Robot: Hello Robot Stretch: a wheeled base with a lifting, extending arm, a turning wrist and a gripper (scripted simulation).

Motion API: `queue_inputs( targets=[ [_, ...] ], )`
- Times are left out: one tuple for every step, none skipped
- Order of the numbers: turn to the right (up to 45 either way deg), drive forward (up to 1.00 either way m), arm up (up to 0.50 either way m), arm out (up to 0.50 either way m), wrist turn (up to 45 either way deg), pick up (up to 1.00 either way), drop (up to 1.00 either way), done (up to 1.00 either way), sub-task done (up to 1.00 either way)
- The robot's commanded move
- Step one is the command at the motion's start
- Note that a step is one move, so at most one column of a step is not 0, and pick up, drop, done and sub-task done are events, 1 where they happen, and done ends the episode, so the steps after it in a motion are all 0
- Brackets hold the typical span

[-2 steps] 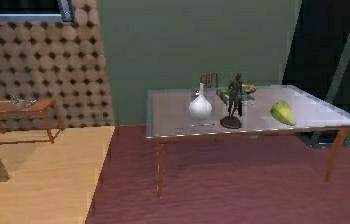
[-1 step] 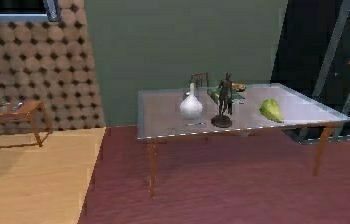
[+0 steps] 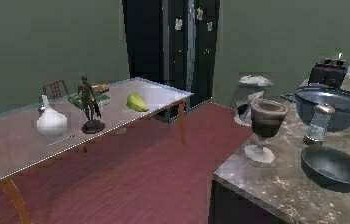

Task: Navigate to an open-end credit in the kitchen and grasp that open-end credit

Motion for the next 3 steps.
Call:
queue_inputs(
  targets=[
    [0.0, 0.45, 0.00, 0.00, 0.0, 0.00, 0.00, 0.00, 0.00],
    [-3.0, 0.00, 0.00, 0.00, 0.0, 0.00, 0.00, 0.00, 0.00],
    [45.0, 0.00, 0.00, 0.00, 0.0, 0.00, 0.00, 0.00, 0.00]
  ],
)
